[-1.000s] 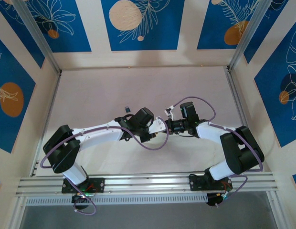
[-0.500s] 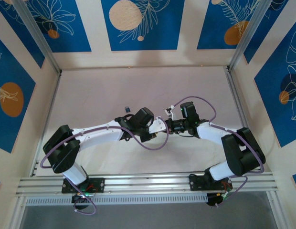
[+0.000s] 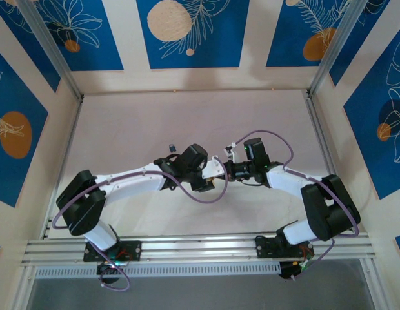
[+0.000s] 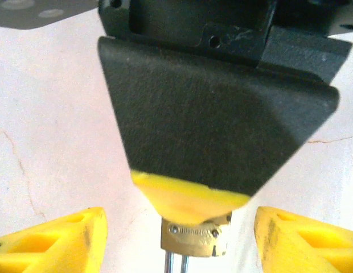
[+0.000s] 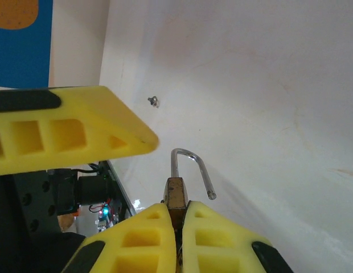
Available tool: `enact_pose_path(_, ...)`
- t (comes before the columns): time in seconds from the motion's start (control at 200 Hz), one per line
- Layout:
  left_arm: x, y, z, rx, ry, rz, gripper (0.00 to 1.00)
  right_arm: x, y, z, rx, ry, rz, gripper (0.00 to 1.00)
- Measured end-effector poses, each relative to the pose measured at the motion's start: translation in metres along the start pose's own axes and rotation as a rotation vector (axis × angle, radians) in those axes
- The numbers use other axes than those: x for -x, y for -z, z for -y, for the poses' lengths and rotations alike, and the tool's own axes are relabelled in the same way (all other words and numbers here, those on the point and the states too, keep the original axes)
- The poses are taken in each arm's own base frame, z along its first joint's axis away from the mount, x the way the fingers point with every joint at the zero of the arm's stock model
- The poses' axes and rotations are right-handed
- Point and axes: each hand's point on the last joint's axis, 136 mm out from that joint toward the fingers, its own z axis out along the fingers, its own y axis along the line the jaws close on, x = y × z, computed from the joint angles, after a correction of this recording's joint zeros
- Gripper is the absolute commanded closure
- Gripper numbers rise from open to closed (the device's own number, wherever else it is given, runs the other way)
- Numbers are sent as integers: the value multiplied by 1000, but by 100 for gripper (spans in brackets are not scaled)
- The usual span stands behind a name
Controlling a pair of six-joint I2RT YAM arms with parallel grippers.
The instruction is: Unlock with the key
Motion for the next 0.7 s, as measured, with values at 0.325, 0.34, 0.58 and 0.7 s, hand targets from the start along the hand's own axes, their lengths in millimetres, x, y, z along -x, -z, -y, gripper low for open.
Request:
enact_pose_path(0.325,-25,13,-21,164,1,-53,43,17,18,-1,-26,15,86,100)
enact_pose_path(0.34,-28,12,-23,179,3,-59,43,18,19,-1,-29,16,89,100)
enact_pose_path(0.58,-41,17,-64,431,55,-73,41,32,23,14,-119,22,163,100)
enact_pose_path(0.7,-32,25,-80,523,78,-39,41,53,27,32,-178,11,217,100)
